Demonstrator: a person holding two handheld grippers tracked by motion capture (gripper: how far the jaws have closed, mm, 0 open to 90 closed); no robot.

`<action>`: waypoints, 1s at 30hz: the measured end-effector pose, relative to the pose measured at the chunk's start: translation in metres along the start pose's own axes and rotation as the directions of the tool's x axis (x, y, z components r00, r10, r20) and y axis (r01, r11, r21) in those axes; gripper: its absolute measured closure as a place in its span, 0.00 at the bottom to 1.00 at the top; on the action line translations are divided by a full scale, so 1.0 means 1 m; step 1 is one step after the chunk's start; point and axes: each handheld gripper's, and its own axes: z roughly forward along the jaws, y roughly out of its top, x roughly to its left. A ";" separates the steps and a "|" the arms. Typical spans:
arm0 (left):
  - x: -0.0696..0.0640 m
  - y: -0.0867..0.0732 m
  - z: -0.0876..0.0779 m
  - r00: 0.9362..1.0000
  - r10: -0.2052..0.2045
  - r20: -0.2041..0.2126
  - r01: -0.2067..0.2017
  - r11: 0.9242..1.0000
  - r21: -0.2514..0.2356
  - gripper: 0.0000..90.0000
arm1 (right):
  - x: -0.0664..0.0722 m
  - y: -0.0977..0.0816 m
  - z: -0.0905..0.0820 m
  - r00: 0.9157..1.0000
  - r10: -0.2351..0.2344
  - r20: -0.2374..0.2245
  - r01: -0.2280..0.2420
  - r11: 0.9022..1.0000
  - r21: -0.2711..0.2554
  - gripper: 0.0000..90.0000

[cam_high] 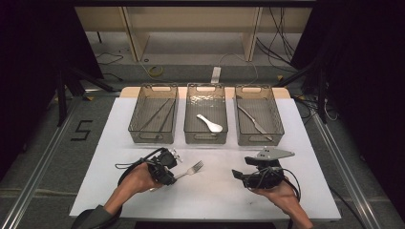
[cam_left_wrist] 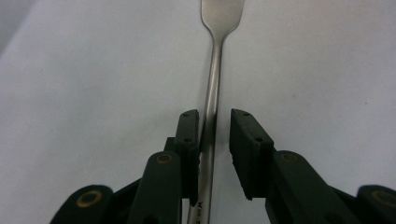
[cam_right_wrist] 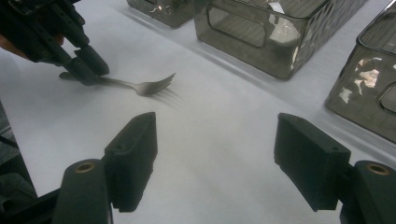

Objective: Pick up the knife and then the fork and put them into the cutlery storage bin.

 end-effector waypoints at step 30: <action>0.000 0.003 0.000 1.000 0.025 0.000 -0.025 0.999 -0.037 0.92 | 0.006 -0.002 0.000 1.000 -0.019 -0.019 0.020 1.000 0.008 0.35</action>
